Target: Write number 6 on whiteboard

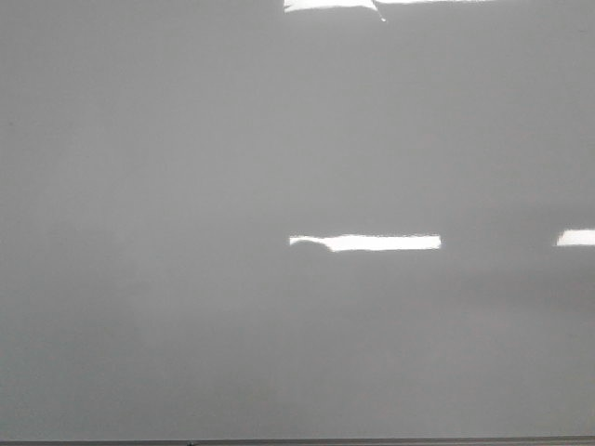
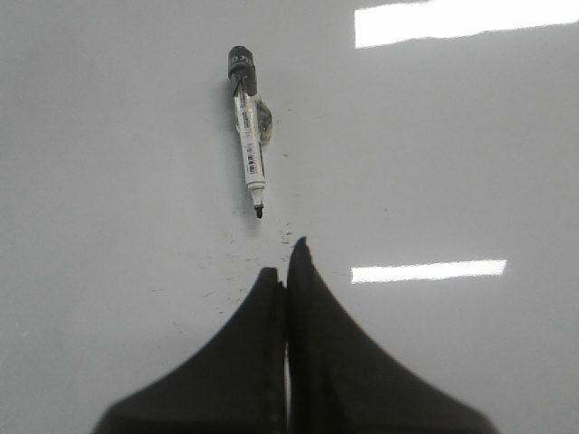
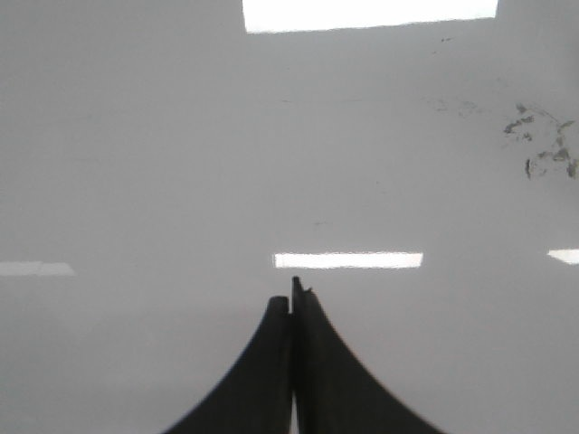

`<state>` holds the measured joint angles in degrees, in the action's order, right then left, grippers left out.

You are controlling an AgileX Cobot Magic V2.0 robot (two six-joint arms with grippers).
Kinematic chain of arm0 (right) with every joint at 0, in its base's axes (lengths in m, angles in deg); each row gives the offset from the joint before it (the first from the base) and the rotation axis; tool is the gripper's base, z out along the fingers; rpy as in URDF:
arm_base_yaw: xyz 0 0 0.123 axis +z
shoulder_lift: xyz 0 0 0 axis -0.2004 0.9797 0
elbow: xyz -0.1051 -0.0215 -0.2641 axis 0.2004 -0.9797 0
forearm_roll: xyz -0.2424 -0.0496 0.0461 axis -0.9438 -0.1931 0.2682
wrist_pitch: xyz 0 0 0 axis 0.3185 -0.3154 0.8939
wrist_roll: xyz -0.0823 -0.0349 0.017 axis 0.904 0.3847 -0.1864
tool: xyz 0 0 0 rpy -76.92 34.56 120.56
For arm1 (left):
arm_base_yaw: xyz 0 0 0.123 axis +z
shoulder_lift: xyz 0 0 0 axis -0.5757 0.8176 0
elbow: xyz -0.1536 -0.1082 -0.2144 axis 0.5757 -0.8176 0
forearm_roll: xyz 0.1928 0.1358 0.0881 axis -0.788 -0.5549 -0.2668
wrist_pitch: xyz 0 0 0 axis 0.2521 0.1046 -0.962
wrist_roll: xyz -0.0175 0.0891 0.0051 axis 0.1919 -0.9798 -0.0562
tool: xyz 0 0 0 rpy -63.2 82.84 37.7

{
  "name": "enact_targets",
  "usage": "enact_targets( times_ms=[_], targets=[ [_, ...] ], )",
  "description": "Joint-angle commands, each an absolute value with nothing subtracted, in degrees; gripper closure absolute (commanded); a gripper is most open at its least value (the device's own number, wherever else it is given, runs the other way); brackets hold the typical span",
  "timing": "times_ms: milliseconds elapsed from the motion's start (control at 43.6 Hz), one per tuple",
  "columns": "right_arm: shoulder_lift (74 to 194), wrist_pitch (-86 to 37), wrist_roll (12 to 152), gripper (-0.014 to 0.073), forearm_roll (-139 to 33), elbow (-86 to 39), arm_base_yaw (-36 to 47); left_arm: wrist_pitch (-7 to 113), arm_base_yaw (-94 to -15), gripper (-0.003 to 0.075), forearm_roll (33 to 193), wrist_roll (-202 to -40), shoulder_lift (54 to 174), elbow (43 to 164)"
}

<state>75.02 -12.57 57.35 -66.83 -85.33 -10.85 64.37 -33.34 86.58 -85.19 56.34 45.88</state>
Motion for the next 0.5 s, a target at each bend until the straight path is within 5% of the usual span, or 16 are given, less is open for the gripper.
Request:
enact_targets(
  times_ms=[0, 481],
  targets=[
    [74.00, -6.90, 57.60, 0.0662, -67.40, -85.06, -11.10, 69.11, -33.77, 0.0741, 86.58, -84.97, 55.51, 45.57],
    [74.00, -6.72, 57.60, 0.0662, -67.40, -84.13, -11.10, 73.74, -33.77, 0.0741, 87.40, -84.97, 55.51, 45.97]
  ],
)
